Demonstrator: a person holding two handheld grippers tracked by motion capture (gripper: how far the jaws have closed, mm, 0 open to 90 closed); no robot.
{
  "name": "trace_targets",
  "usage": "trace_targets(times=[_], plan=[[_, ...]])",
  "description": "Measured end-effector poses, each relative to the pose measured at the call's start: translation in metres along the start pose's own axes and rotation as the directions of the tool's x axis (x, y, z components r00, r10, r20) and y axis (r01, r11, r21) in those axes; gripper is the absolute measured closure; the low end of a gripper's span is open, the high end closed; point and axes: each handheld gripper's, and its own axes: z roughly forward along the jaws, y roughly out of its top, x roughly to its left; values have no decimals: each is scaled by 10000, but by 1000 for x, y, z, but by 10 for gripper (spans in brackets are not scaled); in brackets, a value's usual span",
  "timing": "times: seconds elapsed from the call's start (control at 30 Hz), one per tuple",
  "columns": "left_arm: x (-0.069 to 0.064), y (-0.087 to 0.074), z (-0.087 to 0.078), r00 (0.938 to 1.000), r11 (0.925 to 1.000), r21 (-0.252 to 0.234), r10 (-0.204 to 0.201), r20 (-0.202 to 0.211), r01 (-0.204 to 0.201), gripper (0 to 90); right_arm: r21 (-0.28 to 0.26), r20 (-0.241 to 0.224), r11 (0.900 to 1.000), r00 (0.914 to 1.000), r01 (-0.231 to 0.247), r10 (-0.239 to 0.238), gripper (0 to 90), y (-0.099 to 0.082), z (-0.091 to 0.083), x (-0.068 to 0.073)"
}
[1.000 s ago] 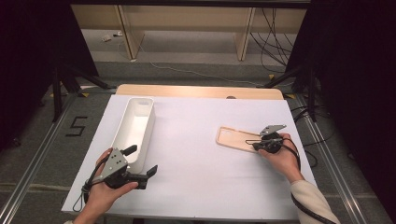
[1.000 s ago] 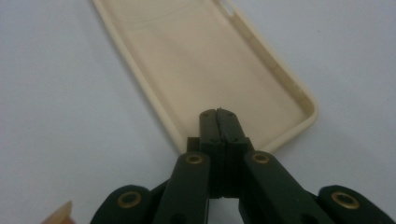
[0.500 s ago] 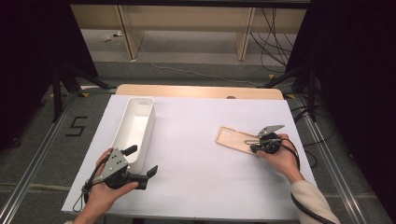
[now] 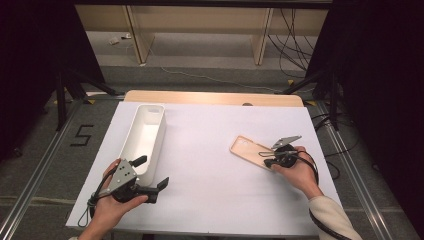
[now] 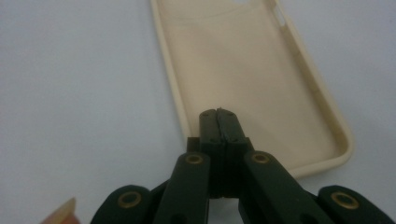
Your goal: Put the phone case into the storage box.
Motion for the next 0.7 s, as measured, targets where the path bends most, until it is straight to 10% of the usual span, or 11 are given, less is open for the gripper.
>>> trace_targets(times=[0.7], plan=[[0, 0, 0, 10000, 10000, -16, 18, 21, -18, 0, 386, -827, 9991, 9965, 188, -155, 900, 12, 8, 42]])
